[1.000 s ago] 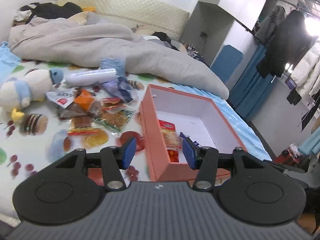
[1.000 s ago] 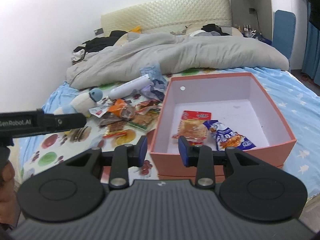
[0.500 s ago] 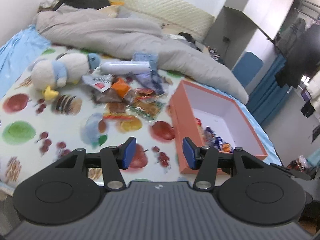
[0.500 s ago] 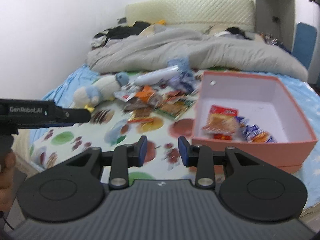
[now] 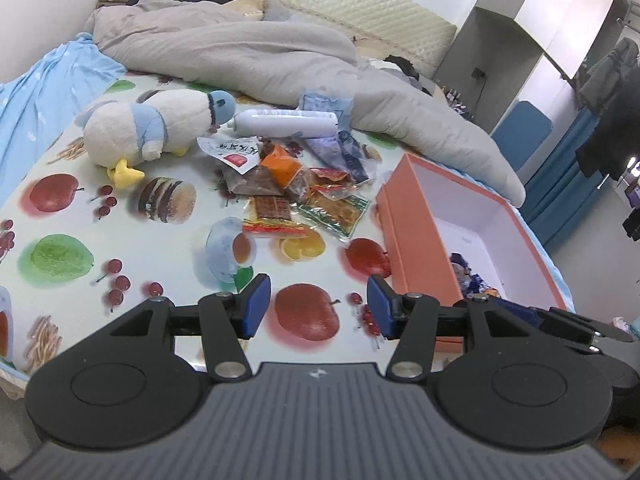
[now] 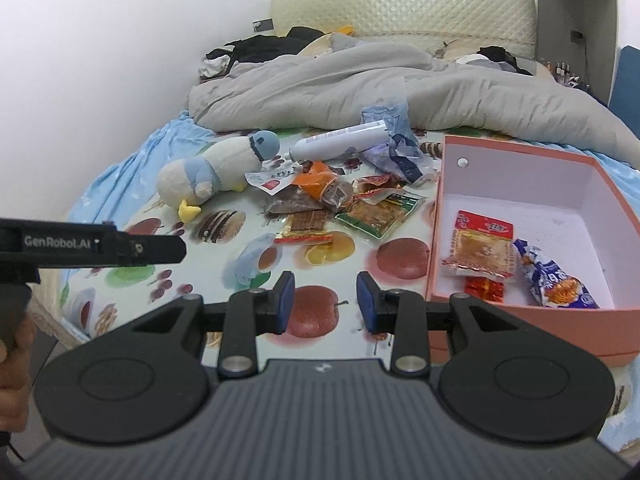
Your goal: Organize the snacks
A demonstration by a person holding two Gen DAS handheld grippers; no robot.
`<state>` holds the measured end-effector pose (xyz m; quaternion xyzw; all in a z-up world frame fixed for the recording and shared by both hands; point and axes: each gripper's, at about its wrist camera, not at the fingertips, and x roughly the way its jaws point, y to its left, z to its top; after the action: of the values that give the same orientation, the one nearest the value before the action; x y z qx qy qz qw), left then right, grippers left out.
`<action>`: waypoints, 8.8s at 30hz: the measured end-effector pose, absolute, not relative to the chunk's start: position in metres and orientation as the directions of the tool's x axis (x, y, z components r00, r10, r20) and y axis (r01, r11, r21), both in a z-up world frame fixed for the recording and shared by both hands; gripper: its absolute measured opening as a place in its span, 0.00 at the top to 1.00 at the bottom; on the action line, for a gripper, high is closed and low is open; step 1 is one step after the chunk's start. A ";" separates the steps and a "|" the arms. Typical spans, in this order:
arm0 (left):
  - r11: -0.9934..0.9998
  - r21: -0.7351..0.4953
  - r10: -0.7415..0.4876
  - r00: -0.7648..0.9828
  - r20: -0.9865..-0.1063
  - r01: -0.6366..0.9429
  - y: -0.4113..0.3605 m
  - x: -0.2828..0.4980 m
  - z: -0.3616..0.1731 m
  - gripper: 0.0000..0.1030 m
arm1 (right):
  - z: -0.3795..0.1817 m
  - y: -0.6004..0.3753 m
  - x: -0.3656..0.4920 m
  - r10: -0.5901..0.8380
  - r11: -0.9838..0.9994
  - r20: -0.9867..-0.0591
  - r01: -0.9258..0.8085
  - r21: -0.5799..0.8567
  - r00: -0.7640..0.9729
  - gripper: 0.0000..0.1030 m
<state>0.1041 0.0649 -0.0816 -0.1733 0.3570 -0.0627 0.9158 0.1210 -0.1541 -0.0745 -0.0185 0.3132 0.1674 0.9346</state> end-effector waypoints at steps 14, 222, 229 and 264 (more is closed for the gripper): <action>0.937 -0.345 -0.201 0.735 -0.648 -0.049 0.093 0.171 -0.103 0.37 | -0.085 -0.120 0.173 0.292 0.933 -0.601 -0.359 0.010 0.744 0.64; 0.951 -0.309 -0.232 0.677 -0.699 0.006 0.028 0.120 -0.194 0.80 | -0.160 -0.188 0.106 0.332 0.943 -0.691 -0.252 0.219 0.642 0.55; 0.958 -0.286 -0.208 0.694 -0.689 0.004 0.018 0.097 -0.164 0.80 | -0.133 -0.198 0.090 0.332 0.943 -0.662 -0.258 0.211 0.672 0.55; 0.892 -0.327 -0.448 0.711 -0.542 0.312 -0.112 0.110 -0.075 0.80 | -0.074 -0.304 0.084 0.155 0.983 -0.569 -0.068 0.170 0.808 0.54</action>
<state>0.1102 -0.1119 -0.0751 -0.1059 0.3189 -0.2068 0.9189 0.0843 -0.3036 -0.0735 0.0709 0.3045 0.0587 0.9481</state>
